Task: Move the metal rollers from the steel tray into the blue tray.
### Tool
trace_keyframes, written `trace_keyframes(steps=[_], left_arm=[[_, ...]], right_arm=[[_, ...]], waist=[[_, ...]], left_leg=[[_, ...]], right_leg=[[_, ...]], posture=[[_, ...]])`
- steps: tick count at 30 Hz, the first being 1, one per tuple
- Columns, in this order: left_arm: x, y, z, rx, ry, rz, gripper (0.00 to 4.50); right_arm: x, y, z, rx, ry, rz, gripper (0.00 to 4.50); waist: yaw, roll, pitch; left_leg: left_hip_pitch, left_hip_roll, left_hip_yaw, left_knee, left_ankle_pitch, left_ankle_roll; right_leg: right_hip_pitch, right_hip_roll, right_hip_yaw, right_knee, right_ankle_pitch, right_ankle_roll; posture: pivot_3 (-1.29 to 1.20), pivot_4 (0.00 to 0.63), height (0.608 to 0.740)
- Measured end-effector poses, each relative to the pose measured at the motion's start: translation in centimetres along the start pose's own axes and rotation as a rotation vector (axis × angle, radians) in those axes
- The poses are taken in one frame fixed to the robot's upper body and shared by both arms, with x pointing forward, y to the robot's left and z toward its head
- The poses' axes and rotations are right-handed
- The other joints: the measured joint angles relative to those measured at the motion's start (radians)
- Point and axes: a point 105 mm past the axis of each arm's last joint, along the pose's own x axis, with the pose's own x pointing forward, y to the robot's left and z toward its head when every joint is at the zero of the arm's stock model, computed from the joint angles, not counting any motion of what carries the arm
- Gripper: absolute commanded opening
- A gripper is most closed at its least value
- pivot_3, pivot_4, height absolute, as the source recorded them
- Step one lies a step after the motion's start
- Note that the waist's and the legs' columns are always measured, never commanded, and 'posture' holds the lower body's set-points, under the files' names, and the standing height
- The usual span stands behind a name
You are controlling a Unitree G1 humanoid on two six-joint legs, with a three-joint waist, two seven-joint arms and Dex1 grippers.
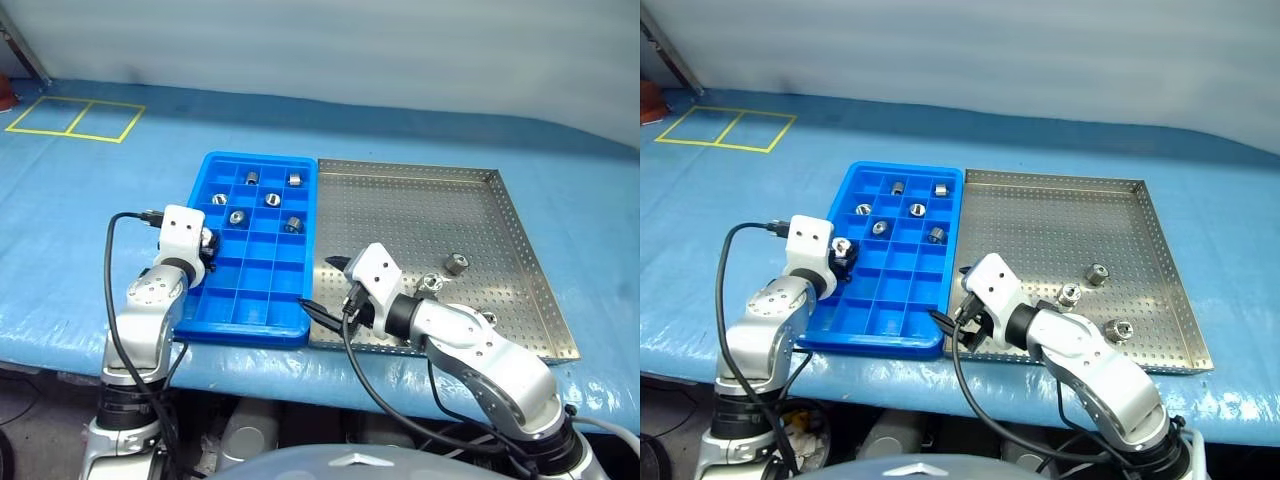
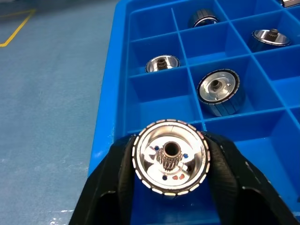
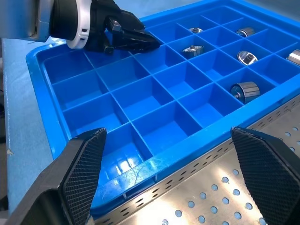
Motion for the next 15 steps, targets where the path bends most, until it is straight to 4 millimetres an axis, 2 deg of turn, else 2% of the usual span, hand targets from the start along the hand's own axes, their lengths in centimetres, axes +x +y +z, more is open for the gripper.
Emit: trace_keyframes(steps=[2, 4, 8, 11, 15], left_arm=[[0.1, -0.3, 0.4, -0.006, -0.015, -0.016, 4.35], [0.1, -0.7, 1.4, -0.017, -0.064, -0.054, 4.43], [-0.2, -2.6, 5.5, -0.063, -0.241, -0.234, 4.43], [-0.9, -5.5, 7.5, -0.026, -0.316, -0.439, 4.43], [-1.2, -10.2, 7.1, 0.063, -0.283, -0.735, 4.43]], right_arm=[[-0.1, 0.0, -0.2, 0.007, 0.005, -0.008, 4.50], [-0.4, -0.2, -0.5, 0.020, 0.013, -0.027, 4.50], [-1.8, -1.1, -0.7, 0.021, 0.017, -0.090, 4.50], [-3.3, -2.0, -1.3, 0.023, 0.046, -0.154, 4.50], [-5.2, -2.6, -2.9, 0.049, 0.118, -0.232, 4.50]], waist=[[0.000, 0.000, 0.000], [0.002, 0.000, 0.000], [0.008, 0.000, 0.000], [0.003, 0.000, 0.000], [-0.004, 0.000, 0.000]], left_leg=[[0.000, 0.000, 0.000, 0.000, 0.000, 0.000], [-0.001, 0.000, 0.000, 0.000, 0.000, 0.000], [-0.002, -0.001, -0.001, 0.000, 0.000, 0.000], [-0.002, -0.003, -0.001, 0.000, 0.000, 0.001], [-0.002, -0.003, 0.000, 0.000, 0.000, 0.001]], right_leg=[[0.000, 0.000, 0.000, 0.000, -0.002, -0.004], [0.000, 0.000, 0.000, 0.000, -0.003, -0.005], [0.000, -0.003, -0.002, -0.001, -0.003, -0.005], [0.000, -0.003, -0.002, -0.001, -0.003, -0.005], [0.000, -0.003, -0.002, -0.001, -0.003, -0.006]], posture=[[0.24, 0.150, 0.740], [0.23, 0.150, 0.740], [0.21, 0.150, 0.740], [0.18, 0.150, 0.740], [0.14, 0.150, 0.740]])
